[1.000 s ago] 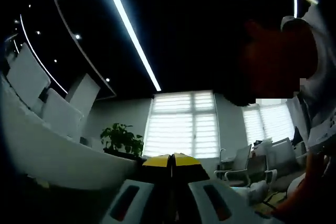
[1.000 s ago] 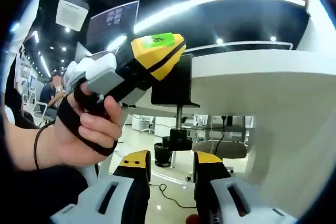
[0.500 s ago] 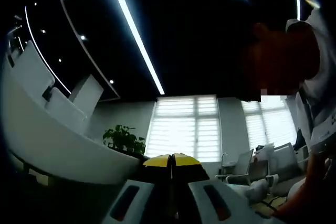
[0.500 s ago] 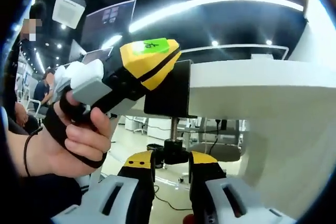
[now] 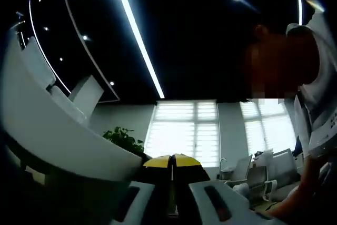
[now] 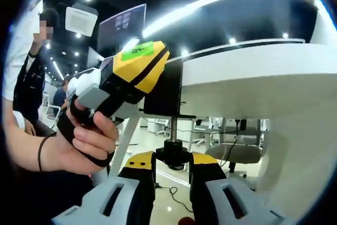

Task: Clamp the fixed fixture on the desktop, loosen the retaining clip, secure it to the edge of the desk, and tighten the retaining clip.

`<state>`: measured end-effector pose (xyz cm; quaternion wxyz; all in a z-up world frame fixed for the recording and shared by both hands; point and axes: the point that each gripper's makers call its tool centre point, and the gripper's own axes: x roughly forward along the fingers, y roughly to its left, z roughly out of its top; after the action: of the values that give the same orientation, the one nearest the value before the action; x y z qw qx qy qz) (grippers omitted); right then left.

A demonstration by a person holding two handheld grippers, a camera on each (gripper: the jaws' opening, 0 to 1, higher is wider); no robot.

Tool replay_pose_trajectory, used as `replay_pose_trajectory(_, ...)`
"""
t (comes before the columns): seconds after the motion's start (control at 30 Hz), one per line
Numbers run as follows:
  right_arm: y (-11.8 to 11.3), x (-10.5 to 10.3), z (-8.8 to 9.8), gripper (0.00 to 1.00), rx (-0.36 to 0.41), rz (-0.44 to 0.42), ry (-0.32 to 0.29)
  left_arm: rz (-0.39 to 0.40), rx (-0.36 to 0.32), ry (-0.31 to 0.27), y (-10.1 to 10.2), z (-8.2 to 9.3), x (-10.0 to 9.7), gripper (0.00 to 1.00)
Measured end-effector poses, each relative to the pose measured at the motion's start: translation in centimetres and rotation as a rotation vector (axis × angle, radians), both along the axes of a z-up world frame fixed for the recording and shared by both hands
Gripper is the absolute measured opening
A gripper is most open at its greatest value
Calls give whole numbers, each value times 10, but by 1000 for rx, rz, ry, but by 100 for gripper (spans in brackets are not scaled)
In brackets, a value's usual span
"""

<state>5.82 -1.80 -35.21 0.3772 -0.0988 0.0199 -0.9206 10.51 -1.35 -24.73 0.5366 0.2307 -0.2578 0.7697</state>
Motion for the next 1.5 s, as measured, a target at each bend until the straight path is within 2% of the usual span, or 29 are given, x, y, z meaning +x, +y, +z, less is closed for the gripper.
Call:
replay_pose_trajectory(0.13,1,3,-1,23,-22,-20,-8,3,-2,1,0,0,-1,1)
replay_pose_trajectory(0.33,14,14,-8,29,-48,-127,-37,2,-1,-4,-1,-1,-1,1)
replay_pose_trajectory(0.4,19,23,-10,29,-11,-183,-17,0,-1,-4,-1,-1,-1,1)
replay_pose_trajectory(0.53,13,35,-9,29,8,-223,1,-2,-1,-4,-1,-1,-2,1)
replay_pose_trajectory(0.6,12,30,-7,29,47,-273,22,-1,2,-6,-1,-1,-2,1)
replay_pose_trajectory(0.67,19,18,-11,28,105,-402,12,0,6,-10,-1,0,-2,1)
replay_pose_trajectory(0.8,6,15,-4,27,-7,-386,-7,6,12,-4,0,2,-2,1)
replay_pose_trajectory(1.03,0,10,6,29,-35,-392,12,7,9,-1,0,2,-2,1)
replay_pose_trajectory(1.13,3,9,3,25,-36,-399,2,3,7,-1,0,2,-2,1)
replay_pose_trajectory(1.2,8,10,1,22,-3,-423,17,1,8,-1,0,1,-2,1)
replay_pose_trajectory(1.33,5,18,-2,22,-9,-395,19,0,16,-3,-1,1,-2,1)
replay_pose_trajectory(1.47,1,20,-1,22,-23,-311,28,3,13,-3,-1,1,-2,1)
replay_pose_trajectory(1.5,2,7,2,22,-26,-285,23,3,12,-3,-1,1,-3,1)
